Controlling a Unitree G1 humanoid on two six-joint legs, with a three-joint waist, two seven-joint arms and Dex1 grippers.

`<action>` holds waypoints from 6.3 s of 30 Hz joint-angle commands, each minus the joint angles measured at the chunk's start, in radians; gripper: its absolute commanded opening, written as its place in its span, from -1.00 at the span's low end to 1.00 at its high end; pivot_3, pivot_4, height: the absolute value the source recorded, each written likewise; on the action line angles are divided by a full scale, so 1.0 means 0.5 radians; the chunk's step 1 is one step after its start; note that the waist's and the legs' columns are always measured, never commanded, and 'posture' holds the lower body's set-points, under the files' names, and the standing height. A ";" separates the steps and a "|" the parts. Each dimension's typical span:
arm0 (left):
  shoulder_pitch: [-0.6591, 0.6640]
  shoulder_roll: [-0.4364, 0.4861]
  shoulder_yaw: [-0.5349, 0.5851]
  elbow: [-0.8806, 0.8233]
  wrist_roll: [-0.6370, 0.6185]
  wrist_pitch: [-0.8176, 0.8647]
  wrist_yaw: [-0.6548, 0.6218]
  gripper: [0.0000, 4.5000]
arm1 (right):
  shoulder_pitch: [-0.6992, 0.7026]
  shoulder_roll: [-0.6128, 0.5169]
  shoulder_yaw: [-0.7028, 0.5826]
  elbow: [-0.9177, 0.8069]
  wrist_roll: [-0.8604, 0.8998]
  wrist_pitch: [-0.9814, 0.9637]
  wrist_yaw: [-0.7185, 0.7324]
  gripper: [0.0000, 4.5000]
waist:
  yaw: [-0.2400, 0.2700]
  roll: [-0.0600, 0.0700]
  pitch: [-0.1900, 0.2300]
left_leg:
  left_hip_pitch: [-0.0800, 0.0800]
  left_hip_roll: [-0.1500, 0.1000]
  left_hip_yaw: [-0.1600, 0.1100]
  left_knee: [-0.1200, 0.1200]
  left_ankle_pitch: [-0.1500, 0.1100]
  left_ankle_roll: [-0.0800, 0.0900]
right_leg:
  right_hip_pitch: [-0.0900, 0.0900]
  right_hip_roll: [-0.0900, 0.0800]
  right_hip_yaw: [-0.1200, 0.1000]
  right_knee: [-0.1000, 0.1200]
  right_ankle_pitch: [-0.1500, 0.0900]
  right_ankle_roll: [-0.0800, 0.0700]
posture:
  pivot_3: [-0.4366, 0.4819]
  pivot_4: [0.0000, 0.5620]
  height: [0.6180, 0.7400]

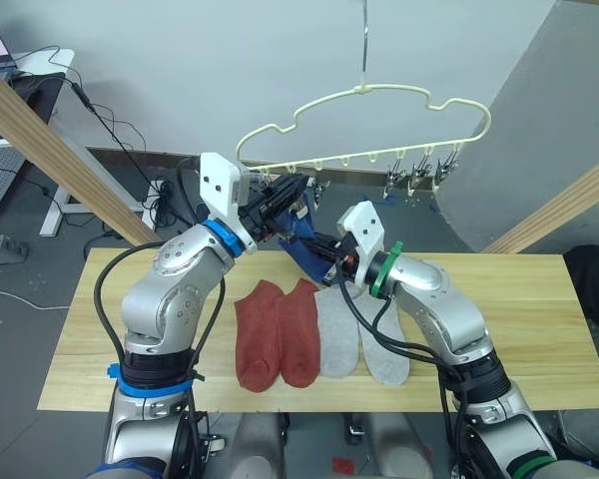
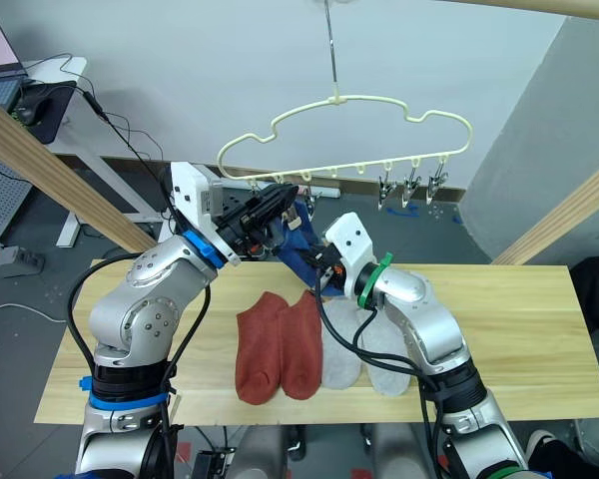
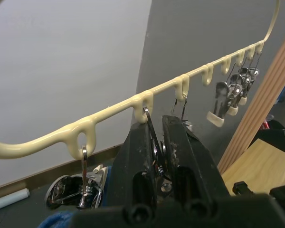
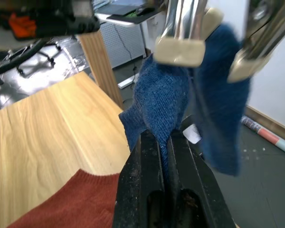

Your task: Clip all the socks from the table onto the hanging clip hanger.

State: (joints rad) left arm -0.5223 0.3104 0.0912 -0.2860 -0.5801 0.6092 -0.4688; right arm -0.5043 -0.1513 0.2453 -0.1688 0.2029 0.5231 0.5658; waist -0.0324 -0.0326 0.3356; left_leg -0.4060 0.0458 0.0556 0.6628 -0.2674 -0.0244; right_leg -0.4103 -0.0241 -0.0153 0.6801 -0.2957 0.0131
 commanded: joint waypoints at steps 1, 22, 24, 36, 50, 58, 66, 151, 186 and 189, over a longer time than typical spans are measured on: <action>-0.001 0.007 0.005 -0.112 -0.037 -0.016 -0.012 -0.98 | -0.025 0.026 -0.032 -0.045 0.041 -0.049 -0.004 -1.00 | 0.000 0.000 0.000 | 0.000 0.000 0.000 0.000 0.000 0.000 | 0.000 0.000 0.000 0.000 0.000 0.000 | -0.19 0.09 1.00; 0.037 0.041 0.022 -0.090 0.056 -0.118 0.025 -0.20 | -0.052 0.078 -0.021 -0.058 0.053 -0.059 -0.017 -1.00 | 0.000 0.000 0.000 | 0.000 0.000 0.000 0.001 0.000 0.000 | 0.000 0.000 0.000 0.001 0.000 -0.001 | -0.18 0.10 1.00; 0.054 0.047 0.027 -0.102 0.085 -0.141 0.043 -0.19 | -0.057 0.078 -0.022 -0.046 0.046 -0.052 -0.026 -0.78 | 0.000 0.000 -0.001 | 0.000 0.000 0.000 0.001 0.000 0.000 | 0.000 0.000 0.000 0.001 0.000 -0.001 | -0.18 0.10 1.00; 0.256 -0.004 -0.119 -0.202 0.458 -0.521 0.176 -0.19 | 0.177 -0.378 -0.080 -0.468 0.117 0.115 0.159 -0.08 | 0.002 0.000 -0.001 | -0.002 0.000 0.000 0.001 0.000 0.001 | 0.000 -0.001 0.000 -0.001 0.001 -0.001 | -0.23 0.14 1.00; 0.330 -0.355 -0.434 0.079 1.007 -0.963 0.497 -0.19 | 0.346 -0.911 -0.585 -0.984 0.655 0.437 0.336 -0.08 | -0.015 0.000 -0.001 | -0.002 -0.001 -0.002 0.003 -0.002 0.009 | 0.001 0.001 -0.001 0.002 0.003 -0.005 | -0.37 0.21 1.00; 0.191 -0.494 -0.427 0.357 1.073 -1.081 0.562 -0.19 | 0.366 -0.963 -0.647 -1.059 0.762 0.539 0.246 -0.08 | -0.040 0.000 -0.001 | -0.003 -0.001 0.000 0.003 -0.002 0.010 | 0.001 0.000 0.000 0.000 0.003 -0.005 | -0.42 0.24 1.00; -0.043 -0.578 -0.359 0.667 1.153 -1.259 0.719 -0.19 | 0.356 -0.993 -0.659 -1.068 0.820 0.566 0.209 -0.08 | -0.050 -0.001 -0.001 | -0.003 -0.001 0.000 0.004 -0.001 0.008 | 0.001 0.001 0.000 0.000 0.004 -0.004 | -0.45 0.25 1.00; -0.081 -0.752 -0.438 0.600 1.494 -1.306 1.091 -0.95 | 0.486 -1.062 -0.618 -1.092 0.867 0.521 0.106 -0.06 | -0.054 -0.001 0.000 | -0.004 -0.001 0.003 0.002 0.000 0.005 | 0.000 0.001 0.001 -0.003 0.003 -0.003 | -0.48 0.26 1.00; -0.089 -0.295 -0.217 0.280 0.674 -0.742 0.154 -0.95 | 0.770 -0.377 -0.053 0.249 -0.242 -0.212 -0.379 -0.71 | -0.043 -0.001 0.000 | 0.002 0.000 0.006 0.001 0.001 0.003 | 0.001 0.001 0.004 0.001 0.002 -0.002 | -0.33 0.25 1.00; -0.113 -0.285 -0.182 0.258 0.561 -0.639 0.105 -0.95 | 0.732 -0.433 -0.023 0.091 -0.240 -0.227 -0.268 -1.00 | -0.042 -0.001 0.000 | 0.001 0.000 0.007 0.001 0.001 0.003 | 0.001 0.000 0.004 0.000 0.002 -0.002 | -0.34 0.26 1.00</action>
State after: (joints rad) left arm -0.5584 0.1635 -0.0097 -0.0957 -0.2605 0.2721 -0.3968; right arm -0.1365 -0.3526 0.2274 -0.0513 0.0893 0.4205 0.3962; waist -0.0536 -0.0329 0.3356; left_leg -0.4056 0.0456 0.0590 0.6633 -0.2667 -0.0230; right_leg -0.4100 -0.0240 -0.0130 0.6801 -0.2946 0.0122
